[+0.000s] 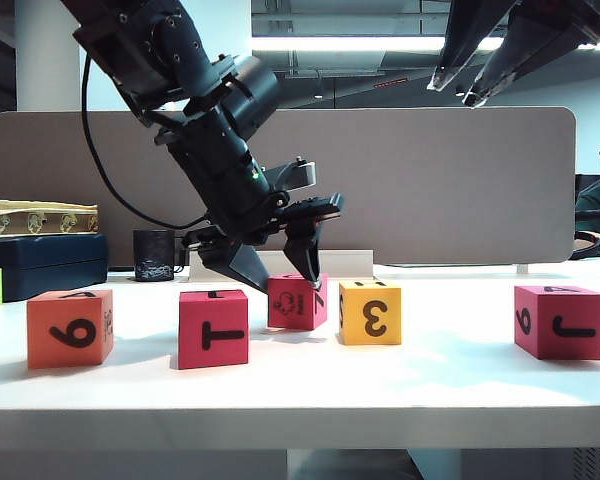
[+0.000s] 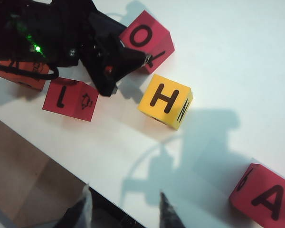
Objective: Select the appropriate blocks from the scattered letter blocks on the table and arrange them in a row to spell out "ALOHA".
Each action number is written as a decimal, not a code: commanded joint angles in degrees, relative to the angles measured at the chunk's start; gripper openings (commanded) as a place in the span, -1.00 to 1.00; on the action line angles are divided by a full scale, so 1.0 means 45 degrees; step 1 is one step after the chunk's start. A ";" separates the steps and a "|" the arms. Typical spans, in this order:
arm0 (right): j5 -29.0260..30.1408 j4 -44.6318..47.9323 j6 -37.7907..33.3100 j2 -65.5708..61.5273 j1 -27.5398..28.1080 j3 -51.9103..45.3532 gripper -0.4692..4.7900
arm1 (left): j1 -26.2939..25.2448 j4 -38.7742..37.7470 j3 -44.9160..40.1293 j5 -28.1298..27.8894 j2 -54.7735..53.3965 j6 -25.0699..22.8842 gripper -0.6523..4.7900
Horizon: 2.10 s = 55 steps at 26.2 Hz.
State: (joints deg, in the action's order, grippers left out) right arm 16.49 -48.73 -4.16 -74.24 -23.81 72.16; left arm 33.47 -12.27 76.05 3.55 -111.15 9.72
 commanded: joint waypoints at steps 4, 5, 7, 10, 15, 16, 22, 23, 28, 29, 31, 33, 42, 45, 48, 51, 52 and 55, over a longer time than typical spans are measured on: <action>0.0029 0.0063 0.0034 0.0053 -0.0015 0.0078 -0.13 | 0.0296 -0.1307 0.0058 0.0053 0.0529 0.0049 0.25; 0.0029 0.0068 0.0034 0.0053 -0.0015 0.0078 -0.13 | 0.0311 -0.1496 0.0053 0.0068 0.0636 0.0131 0.25; 0.0029 0.0068 0.0034 0.0053 -0.0015 0.0078 -0.13 | 0.0418 -0.1753 0.0053 0.0068 0.0743 0.0398 0.25; 0.0029 0.0068 0.0034 0.0053 -0.0015 0.0078 -0.13 | 0.0544 -0.2006 0.0053 0.0131 0.0821 0.0379 0.25; 0.0029 0.0005 0.0034 0.0053 -0.0015 0.0078 -0.13 | 0.0865 -0.2273 0.0053 0.0301 0.0816 0.0374 0.25; 0.0024 -0.0024 0.0034 0.0053 -0.0015 0.0078 -0.13 | 0.0942 -0.2283 0.0053 0.0359 0.0816 0.0369 0.25; 0.0029 -0.0209 0.0034 0.0053 -0.0015 0.0078 -0.13 | 0.1059 -0.2307 0.0053 0.0403 0.0811 0.0379 0.26; 0.0029 -0.0219 0.0034 0.0053 -0.0015 0.0078 -0.13 | 0.1059 -0.2317 0.0053 0.0413 0.0811 0.0379 0.27; 0.0029 -0.0262 0.0034 0.0053 -0.0015 0.0078 -0.13 | 0.1059 -0.2569 0.0053 0.0408 0.0811 0.0427 0.49; 0.0029 -0.0262 0.0034 0.0053 -0.0015 0.0078 -0.13 | 0.1059 -0.2599 0.0053 0.0408 0.0811 0.0423 0.53; 0.0029 -0.0262 0.0034 0.0053 -0.0015 0.0078 -0.13 | 0.1059 -0.2608 0.0053 0.0408 0.0816 0.0418 0.55; 0.0029 -0.0267 0.0034 0.0053 -0.0015 0.0078 -0.13 | 0.1054 -0.2594 0.0068 0.0408 0.0826 0.0413 0.81; 0.0024 -0.0272 0.0029 0.0053 -0.0015 0.0078 -0.13 | 0.1025 -0.3745 0.1540 0.0918 0.0826 0.0257 1.00; 0.0024 -0.0267 0.0029 0.0053 -0.0015 0.0078 -0.13 | 0.0991 -0.4614 0.2453 0.0602 0.0826 -0.0204 1.00; 0.0024 -0.0267 0.0029 0.0053 -0.0015 0.0078 -0.13 | 0.0913 -0.5979 0.3230 -0.0374 0.0826 -0.0534 1.00; 0.0010 -0.0262 0.0034 0.0053 -0.0015 0.0078 -0.14 | 0.0831 -0.7519 0.3764 -0.1073 0.0850 -0.0840 1.00; 0.0015 -0.0267 0.0029 0.0053 -0.0015 0.0078 -0.14 | 0.0831 -0.8058 0.3944 -0.1117 0.0855 -0.0928 1.00; 0.0015 -0.0262 0.0029 0.0053 -0.0015 0.0078 -0.14 | 0.0758 -0.9306 0.4342 -0.1122 0.0899 -0.1224 1.00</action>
State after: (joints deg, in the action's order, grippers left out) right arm 16.49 -50.13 -4.16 -74.24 -23.81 72.16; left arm 36.73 -50.92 94.72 -1.26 -107.59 5.30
